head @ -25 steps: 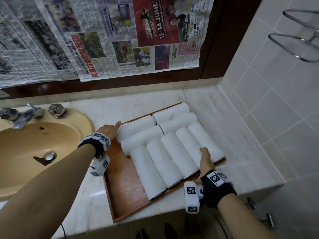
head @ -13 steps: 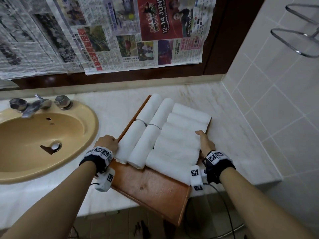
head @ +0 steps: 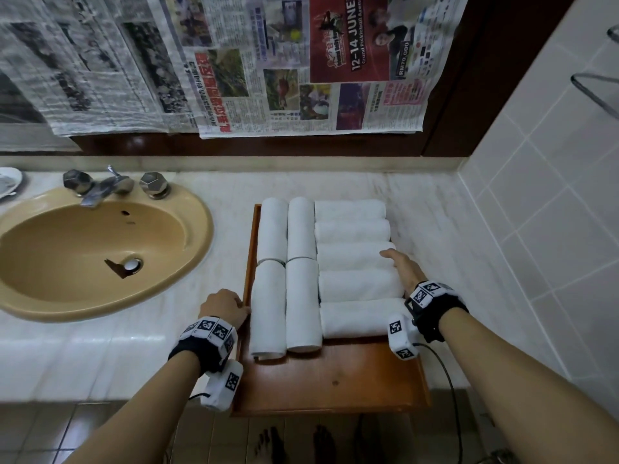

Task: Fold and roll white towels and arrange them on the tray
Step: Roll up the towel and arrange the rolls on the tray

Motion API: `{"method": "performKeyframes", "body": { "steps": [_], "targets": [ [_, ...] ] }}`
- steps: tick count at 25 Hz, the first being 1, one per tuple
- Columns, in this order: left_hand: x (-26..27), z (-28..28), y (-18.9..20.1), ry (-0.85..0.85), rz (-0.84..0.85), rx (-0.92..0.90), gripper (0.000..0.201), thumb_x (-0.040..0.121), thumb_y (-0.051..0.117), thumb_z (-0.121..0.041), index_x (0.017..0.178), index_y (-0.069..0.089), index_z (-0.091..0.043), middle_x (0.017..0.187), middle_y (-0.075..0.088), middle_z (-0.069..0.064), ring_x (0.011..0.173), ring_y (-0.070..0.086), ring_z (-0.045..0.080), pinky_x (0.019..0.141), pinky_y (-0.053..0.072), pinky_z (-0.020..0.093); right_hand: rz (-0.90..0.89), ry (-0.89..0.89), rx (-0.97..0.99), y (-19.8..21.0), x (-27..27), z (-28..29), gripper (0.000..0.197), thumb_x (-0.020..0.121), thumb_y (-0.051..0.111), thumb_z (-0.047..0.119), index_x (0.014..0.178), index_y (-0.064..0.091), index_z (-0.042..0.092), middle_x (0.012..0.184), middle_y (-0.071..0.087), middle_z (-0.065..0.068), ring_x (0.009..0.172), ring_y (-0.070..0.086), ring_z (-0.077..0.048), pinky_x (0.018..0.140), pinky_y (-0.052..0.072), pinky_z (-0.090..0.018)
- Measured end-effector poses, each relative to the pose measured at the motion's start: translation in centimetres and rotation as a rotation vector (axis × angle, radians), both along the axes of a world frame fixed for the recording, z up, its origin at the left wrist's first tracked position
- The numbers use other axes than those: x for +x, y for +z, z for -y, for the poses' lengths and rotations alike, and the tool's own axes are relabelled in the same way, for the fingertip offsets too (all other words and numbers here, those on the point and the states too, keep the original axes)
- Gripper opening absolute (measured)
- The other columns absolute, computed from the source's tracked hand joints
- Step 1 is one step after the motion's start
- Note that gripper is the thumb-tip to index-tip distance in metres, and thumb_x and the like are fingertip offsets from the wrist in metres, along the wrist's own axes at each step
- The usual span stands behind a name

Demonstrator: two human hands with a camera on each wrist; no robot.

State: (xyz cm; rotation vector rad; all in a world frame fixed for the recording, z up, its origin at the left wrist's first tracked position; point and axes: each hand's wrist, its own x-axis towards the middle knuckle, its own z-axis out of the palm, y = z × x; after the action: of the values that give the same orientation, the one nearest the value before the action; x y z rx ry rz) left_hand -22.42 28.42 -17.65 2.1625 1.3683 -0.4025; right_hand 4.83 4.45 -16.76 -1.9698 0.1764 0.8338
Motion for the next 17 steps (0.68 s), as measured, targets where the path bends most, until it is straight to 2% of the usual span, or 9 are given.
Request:
{"method": "performKeyframes", "body": {
  "steps": [2,3,5,6,8,9,11,14,17],
  "targets": [
    [-0.6,0.4,-0.1,0.079,0.107,-0.049,0.011,0.084,0.070,-0.028,0.086,0.073,-0.018,0.079,0.073,0.003,0.065,0.071,0.021,0.072,0.060,0.033,0.130,0.122,-0.141,1.8,-1.0,-0.4,0.097,0.063,0.060,0.068,0.141,0.044,0.013,0.144,0.045,-0.011,0.125,0.048,-0.033,0.106,0.037,-0.045],
    [-0.6,0.7,0.0,0.117,0.197,-0.004,0.014,0.087,0.067,-0.029,0.090,0.074,-0.017,0.085,0.073,0.003,0.072,0.071,0.022,0.076,0.059,0.033,0.278,0.221,-0.238,2.3,-1.8,-0.7,0.091,0.075,0.054,0.064,0.147,0.033,0.011,0.152,0.034,-0.011,0.135,0.037,-0.031,0.111,0.029,-0.045],
    [0.2,1.9,0.4,0.134,0.361,0.104,0.028,0.094,0.056,-0.038,0.096,0.072,-0.014,0.095,0.072,0.005,0.088,0.066,0.027,0.080,0.051,0.033,0.659,0.509,-0.369,2.4,-4.6,-1.3,0.077,0.092,0.044,0.053,0.153,0.017,0.014,0.162,0.010,-0.003,0.148,0.009,-0.023,0.118,0.005,-0.049],
    [0.8,2.6,0.6,0.104,0.391,0.114,0.037,0.095,0.052,-0.046,0.091,0.069,-0.013,0.093,0.069,0.006,0.089,0.064,0.028,0.077,0.048,0.032,0.796,0.702,-0.388,1.7,-6.1,-1.7,0.072,0.096,0.039,0.050,0.154,0.012,0.018,0.163,0.001,0.003,0.149,-0.003,-0.018,0.117,-0.006,-0.050],
    [2.2,4.2,0.2,0.020,0.334,0.094,0.048,0.091,0.049,-0.058,0.090,0.061,-0.011,0.095,0.062,0.007,0.089,0.060,0.029,0.075,0.046,0.034,0.881,0.986,-0.439,0.1,-8.3,-2.2,0.069,0.096,0.021,0.056,0.155,0.007,0.024,0.162,-0.009,0.008,0.148,-0.014,-0.014,0.116,-0.012,-0.055],
    [2.8,4.7,0.0,0.009,0.292,0.083,0.050,0.090,0.049,-0.059,0.099,0.058,-0.010,0.103,0.058,0.008,0.094,0.058,0.030,0.081,0.046,0.036,0.895,1.028,-0.481,-0.6,-8.9,-2.2,0.072,0.092,0.011,0.059,0.155,0.006,0.025,0.162,-0.012,0.007,0.148,-0.016,-0.014,0.116,-0.011,-0.056],
    [3.4,5.1,-0.4,0.026,0.287,0.062,0.052,0.093,0.049,-0.053,0.116,0.052,-0.006,0.118,0.051,0.012,0.105,0.055,0.032,0.091,0.044,0.039,0.925,0.987,-0.520,-1.7,-8.9,-2.2,0.075,0.088,0.000,0.059,0.156,0.004,0.026,0.161,-0.014,0.006,0.148,-0.016,-0.013,0.117,-0.010,-0.054],
    [3.3,5.5,-1.3,0.052,0.408,0.018,0.050,0.098,0.045,-0.046,0.125,0.046,-0.004,0.126,0.045,0.015,0.112,0.051,0.033,0.097,0.041,0.039,0.936,0.934,-0.526,-2.2,-8.9,-2.4,0.074,0.089,-0.004,0.055,0.156,0.003,0.022,0.161,-0.014,0.005,0.148,-0.014,-0.012,0.118,-0.007,-0.051],
    [3.4,6.3,-1.8,0.095,0.480,0.002,0.048,0.101,0.040,-0.040,0.130,0.040,-0.002,0.133,0.039,0.017,0.121,0.039,0.032,0.105,0.033,0.039,0.930,0.911,-0.553,-1.9,-9.1,-3.0,0.076,0.088,-0.003,0.054,0.156,0.003,0.019,0.162,-0.013,0.002,0.148,-0.013,-0.014,0.117,-0.010,-0.056]
  ]
}}
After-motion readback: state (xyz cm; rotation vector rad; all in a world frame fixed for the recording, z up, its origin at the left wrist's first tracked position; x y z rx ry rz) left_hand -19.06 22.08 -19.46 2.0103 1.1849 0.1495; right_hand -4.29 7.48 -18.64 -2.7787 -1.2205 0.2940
